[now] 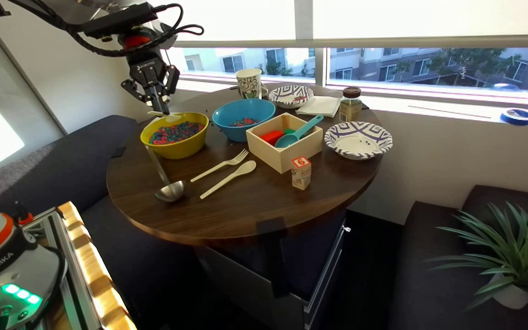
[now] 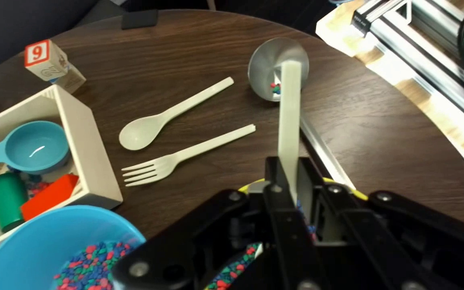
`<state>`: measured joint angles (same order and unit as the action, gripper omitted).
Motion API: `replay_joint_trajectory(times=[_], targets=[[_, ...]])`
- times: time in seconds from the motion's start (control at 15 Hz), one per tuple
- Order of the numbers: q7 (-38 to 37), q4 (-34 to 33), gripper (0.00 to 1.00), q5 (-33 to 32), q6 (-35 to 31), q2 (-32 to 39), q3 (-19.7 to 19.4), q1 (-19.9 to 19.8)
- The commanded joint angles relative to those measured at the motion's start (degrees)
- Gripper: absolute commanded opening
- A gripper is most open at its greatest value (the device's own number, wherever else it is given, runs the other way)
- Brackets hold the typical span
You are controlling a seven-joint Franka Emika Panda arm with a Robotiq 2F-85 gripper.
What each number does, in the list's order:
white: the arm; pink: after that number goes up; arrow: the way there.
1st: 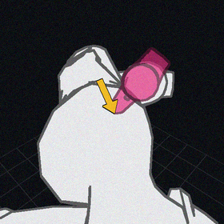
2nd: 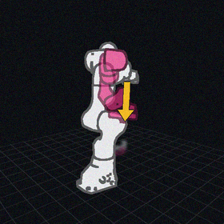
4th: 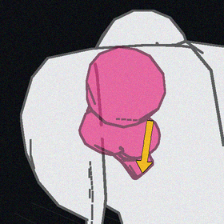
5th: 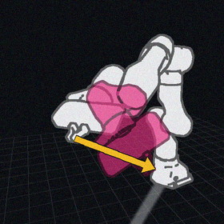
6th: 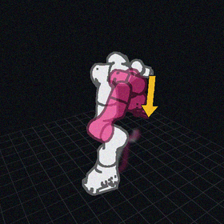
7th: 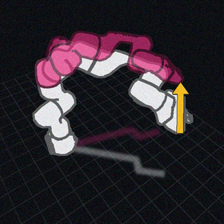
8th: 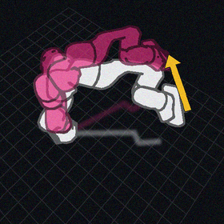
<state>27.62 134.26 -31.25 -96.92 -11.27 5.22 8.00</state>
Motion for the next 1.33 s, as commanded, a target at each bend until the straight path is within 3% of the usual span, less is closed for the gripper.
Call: replay_joint_trajectory(times=[0.0,0.87,1.13,1.2,1.27], targets=[[0.1,1.02,0.03,2.48,0.53,0.91,-0.87,-0.56],[-1.49,-1.9,0.03,7.32,-8.21,11.67,-2.1,-3.06],[-1.3,-3.52,0.03,8.85,-8.01,12.7,-1.86,-3.29],[-0.99,-3.67,0.38,9.48,-7.64,12.58,-1.8,-3.3],[-0.76,-3.85,0.39,10.23,-7.29,12.18,-1.75,-3.32]])
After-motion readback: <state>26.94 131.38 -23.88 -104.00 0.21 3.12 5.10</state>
